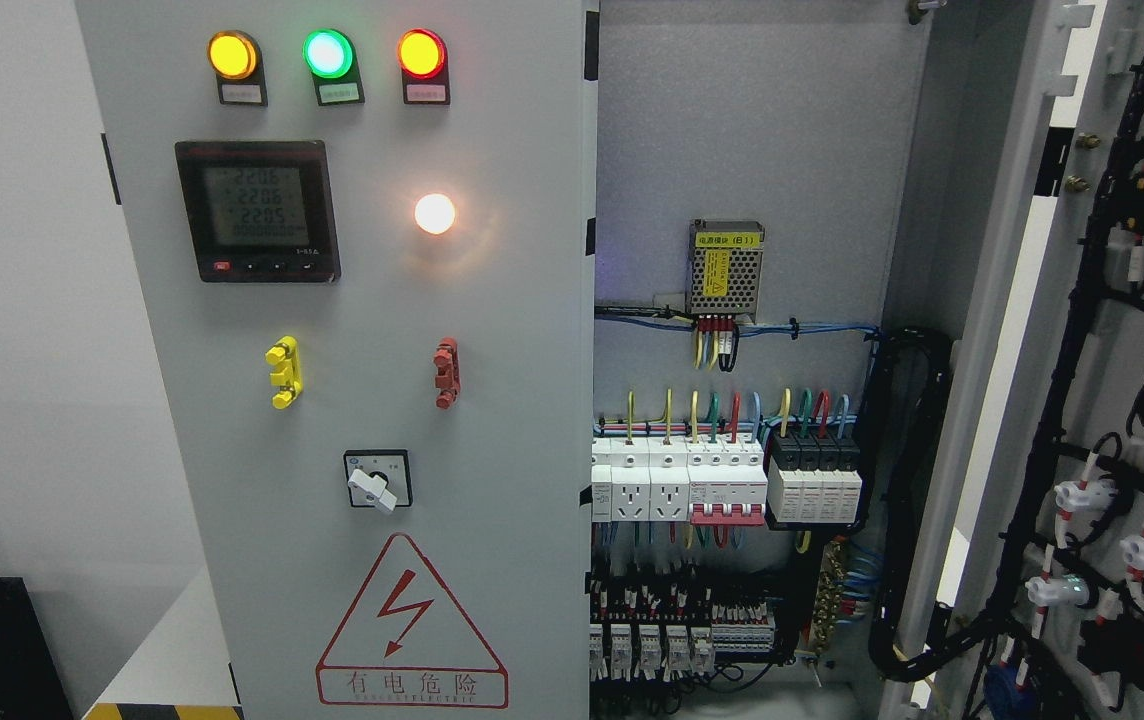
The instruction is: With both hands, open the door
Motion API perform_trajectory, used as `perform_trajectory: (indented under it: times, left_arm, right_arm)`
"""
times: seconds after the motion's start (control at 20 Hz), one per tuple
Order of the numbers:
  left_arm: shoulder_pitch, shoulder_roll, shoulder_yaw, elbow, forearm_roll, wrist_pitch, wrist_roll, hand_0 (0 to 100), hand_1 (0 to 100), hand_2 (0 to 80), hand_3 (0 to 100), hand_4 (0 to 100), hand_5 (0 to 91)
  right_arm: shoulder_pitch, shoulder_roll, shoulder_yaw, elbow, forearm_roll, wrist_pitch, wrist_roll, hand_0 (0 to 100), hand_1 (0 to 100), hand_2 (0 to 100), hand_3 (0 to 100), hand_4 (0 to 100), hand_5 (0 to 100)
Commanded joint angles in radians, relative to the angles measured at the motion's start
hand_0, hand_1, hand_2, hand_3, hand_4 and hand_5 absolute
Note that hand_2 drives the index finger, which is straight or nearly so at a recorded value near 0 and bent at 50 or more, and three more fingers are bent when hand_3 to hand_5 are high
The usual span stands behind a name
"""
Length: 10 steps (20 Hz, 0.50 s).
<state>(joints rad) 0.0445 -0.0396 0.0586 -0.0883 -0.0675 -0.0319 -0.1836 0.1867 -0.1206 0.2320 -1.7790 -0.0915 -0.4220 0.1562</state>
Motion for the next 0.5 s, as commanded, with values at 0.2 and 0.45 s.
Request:
perform_trajectory:
  times: [0.2,0.45]
  left_arm:
    - [0.0,0.0,0.001,-0.001,0.0,0.0,0.001,12,39,0.0,0,0,0.0]
    - [0.0,0.0,0.001,-0.001,0.0,0.0,0.001,12,39,0.0,0,0,0.0]
  right_arm:
    - [-0.274,0.016,0.013,0.099,-0.115,0.199,-0.012,12,39,0,0,0,0]
    - [-0.305,0.018,0.015,0.112,-0.145,0.259,-0.014,12,39,0,0,0,0]
